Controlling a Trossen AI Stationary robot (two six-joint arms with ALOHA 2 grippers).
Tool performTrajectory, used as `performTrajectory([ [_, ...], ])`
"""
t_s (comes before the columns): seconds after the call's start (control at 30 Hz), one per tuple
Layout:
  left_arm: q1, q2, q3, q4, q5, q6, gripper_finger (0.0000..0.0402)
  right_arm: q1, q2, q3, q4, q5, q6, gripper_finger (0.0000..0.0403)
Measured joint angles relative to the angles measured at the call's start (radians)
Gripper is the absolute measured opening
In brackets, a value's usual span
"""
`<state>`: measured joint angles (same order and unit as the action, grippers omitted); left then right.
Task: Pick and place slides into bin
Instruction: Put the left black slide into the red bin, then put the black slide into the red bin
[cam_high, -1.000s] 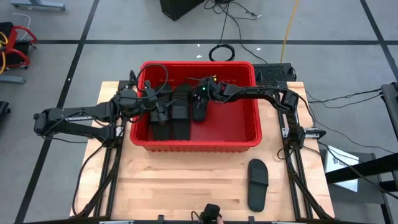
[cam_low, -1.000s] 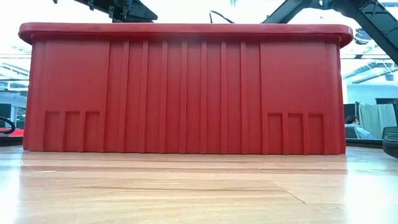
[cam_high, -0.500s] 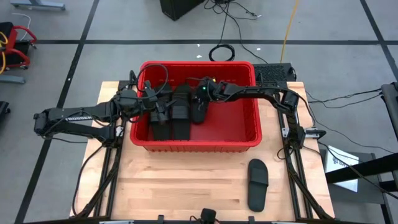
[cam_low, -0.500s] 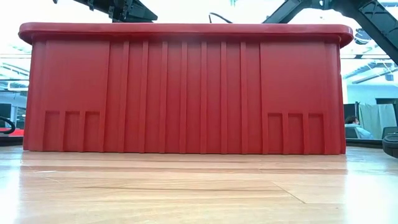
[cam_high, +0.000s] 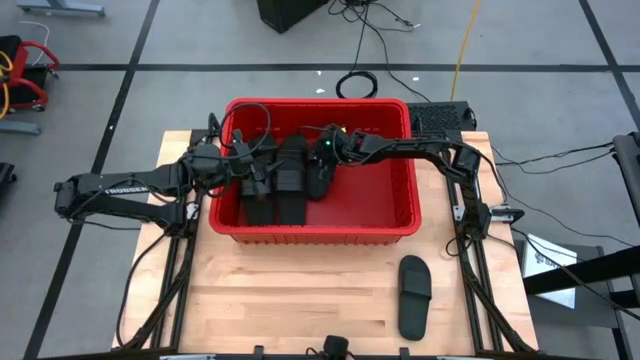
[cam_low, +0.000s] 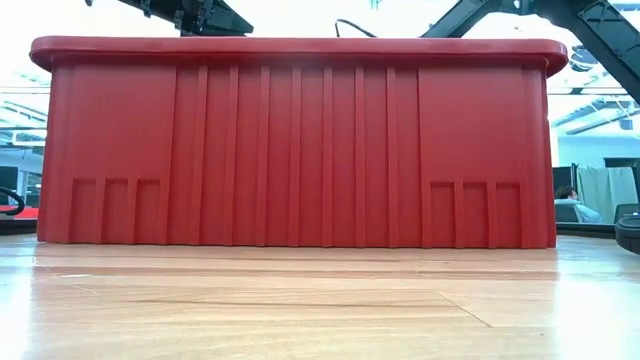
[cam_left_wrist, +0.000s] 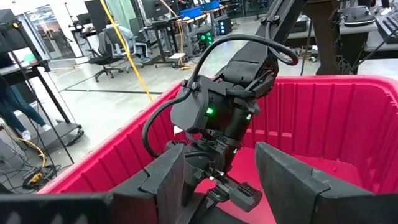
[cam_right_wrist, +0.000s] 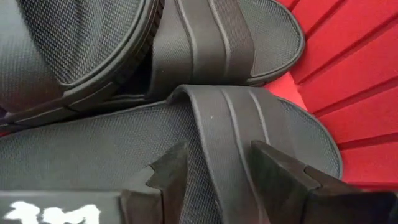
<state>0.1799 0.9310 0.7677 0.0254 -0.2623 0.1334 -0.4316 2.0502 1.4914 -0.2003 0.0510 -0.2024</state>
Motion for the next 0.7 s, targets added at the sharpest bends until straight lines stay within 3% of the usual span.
performTrajectory([
  [0.27,0.000,0.000,0.000,0.000,0.000,0.004,0.0200,0.001,-0.062,0.000,-0.021,0.108,-0.044,0.0175],
  [0.53,0.000,0.000,0.000,0.000,0.000,0.004,0.0200,0.008,-0.123,0.000,-0.034,0.024,-0.042,0.0178],
  [0.7,0.000,0.000,0.000,0.000,0.000,0.004,0.0200,0.030,-0.160,0.000,-0.057,0.023,-0.045,0.0175],
])
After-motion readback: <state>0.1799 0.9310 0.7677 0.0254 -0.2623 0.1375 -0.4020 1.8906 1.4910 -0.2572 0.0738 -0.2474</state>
